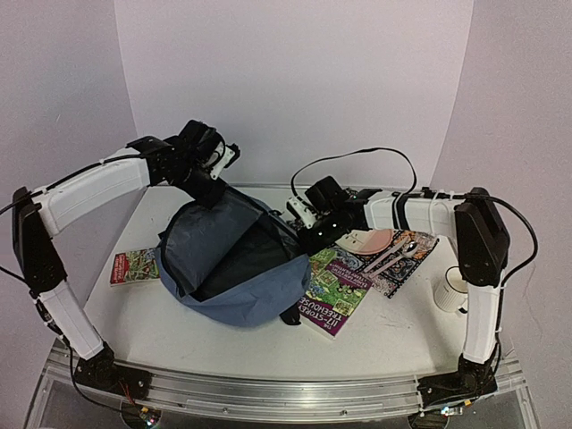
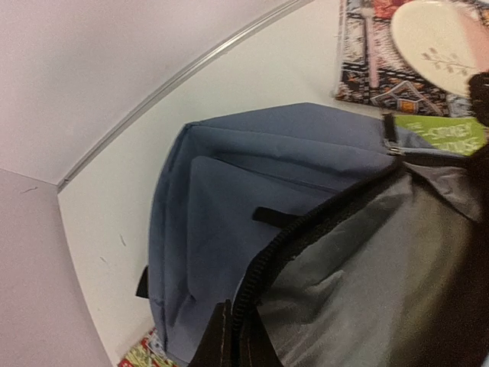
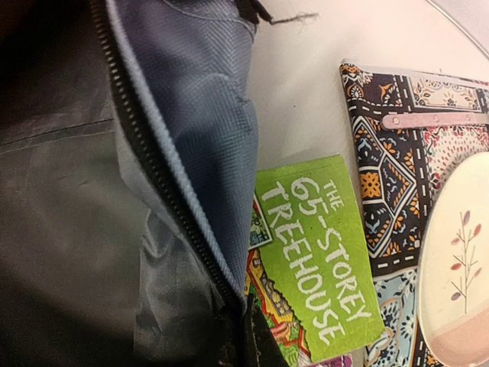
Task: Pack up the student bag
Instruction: Open the largest pocket of the student bag.
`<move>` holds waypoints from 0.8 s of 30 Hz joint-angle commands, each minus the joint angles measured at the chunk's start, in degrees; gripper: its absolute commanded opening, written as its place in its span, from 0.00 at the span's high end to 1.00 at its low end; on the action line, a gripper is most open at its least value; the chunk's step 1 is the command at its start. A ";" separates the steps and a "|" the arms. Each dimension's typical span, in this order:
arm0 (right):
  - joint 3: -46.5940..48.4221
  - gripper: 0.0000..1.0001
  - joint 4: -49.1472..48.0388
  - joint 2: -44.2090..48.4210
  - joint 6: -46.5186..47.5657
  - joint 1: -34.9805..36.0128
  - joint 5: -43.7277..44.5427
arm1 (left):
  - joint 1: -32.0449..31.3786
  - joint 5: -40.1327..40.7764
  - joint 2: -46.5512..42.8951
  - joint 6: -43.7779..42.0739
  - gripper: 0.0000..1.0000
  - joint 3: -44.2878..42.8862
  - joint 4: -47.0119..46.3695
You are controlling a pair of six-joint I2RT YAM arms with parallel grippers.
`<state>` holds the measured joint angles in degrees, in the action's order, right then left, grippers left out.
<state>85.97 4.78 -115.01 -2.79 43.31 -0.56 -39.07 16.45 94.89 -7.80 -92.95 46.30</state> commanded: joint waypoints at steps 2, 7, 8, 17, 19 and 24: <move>2.25 0.97 3.86 -1.85 -2.22 -0.25 -1.08 | 3.70 14.32 7.26 -10.53 1.00 -2.14 -11.65; 2.75 0.96 3.76 -1.97 -3.90 -0.16 -2.41 | 5.17 21.07 13.31 -18.29 0.94 -5.10 -20.91; 2.88 0.95 3.75 -1.91 -4.18 -0.16 -2.83 | 5.74 20.57 14.19 -18.59 0.91 -5.18 -23.06; 2.86 0.90 2.83 -0.16 -8.06 0.25 -4.76 | 7.77 24.78 17.71 -19.64 0.79 2.34 -40.67; 2.49 0.82 2.70 0.95 -8.89 0.20 -5.01 | 7.95 23.90 18.37 -18.50 0.69 2.22 -40.75; 0.30 0.67 2.69 5.80 -11.22 -0.22 -5.06 | 7.95 21.98 14.86 -13.00 0.47 3.73 -39.37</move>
<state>87.81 4.60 -115.58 -11.49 43.31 -4.27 -32.12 36.33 113.56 -25.67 -90.19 11.39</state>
